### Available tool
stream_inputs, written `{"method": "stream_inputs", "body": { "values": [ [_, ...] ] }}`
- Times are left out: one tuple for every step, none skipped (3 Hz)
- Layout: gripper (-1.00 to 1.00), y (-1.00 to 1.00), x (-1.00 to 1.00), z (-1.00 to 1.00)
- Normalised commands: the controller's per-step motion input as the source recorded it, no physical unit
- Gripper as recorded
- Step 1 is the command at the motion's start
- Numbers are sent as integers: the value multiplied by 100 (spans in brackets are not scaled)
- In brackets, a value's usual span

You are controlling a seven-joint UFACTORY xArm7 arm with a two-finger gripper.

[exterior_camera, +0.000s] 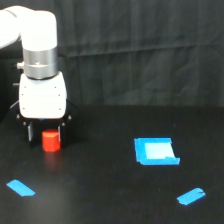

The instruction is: Pick up the red object from the table

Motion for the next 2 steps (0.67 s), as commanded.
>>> {"method": "stream_inputs", "body": {
  "values": [
    [-99,7,12,45],
    [-98,3,10,43]
  ]
}}
